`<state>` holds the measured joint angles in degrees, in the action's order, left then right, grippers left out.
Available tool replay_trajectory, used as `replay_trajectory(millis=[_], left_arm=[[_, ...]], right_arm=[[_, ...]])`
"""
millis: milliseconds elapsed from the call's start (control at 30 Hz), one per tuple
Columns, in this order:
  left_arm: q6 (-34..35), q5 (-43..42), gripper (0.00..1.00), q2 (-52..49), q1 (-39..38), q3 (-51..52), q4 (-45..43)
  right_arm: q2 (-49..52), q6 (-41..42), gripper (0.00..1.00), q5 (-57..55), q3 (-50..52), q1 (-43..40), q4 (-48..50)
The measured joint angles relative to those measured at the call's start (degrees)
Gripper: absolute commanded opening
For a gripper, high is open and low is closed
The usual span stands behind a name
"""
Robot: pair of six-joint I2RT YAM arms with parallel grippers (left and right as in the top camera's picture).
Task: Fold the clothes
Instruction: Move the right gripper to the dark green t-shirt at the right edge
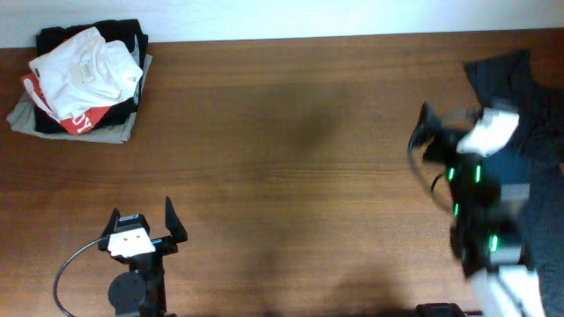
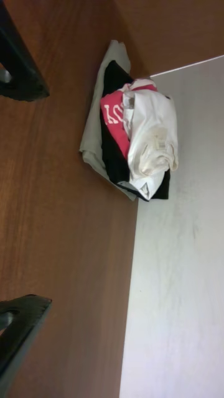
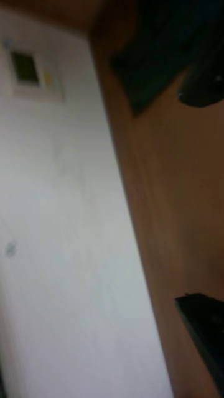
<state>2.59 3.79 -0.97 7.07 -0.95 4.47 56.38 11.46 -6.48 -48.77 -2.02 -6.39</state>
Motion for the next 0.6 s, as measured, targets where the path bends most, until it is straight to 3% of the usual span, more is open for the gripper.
replay_trajectory(millis=[267,433,600], left_arm=[[0.02,0.13,0.99,-0.02,0.0,0.0,0.04],[0.02,0.13,0.99,-0.02,0.0,0.0,0.04],[0.02,0.13,0.99,-0.02,0.0,0.0,0.04]], right_arm=[[30.99,-1.27,0.98,-1.6,-28.46,-10.95,-22.05],[40.37,-2.71,0.99,-1.68,-31.82,-14.78,-21.44],[48.52,-9.16,0.99,-0.72,-34.29,-17.97,-20.31]])
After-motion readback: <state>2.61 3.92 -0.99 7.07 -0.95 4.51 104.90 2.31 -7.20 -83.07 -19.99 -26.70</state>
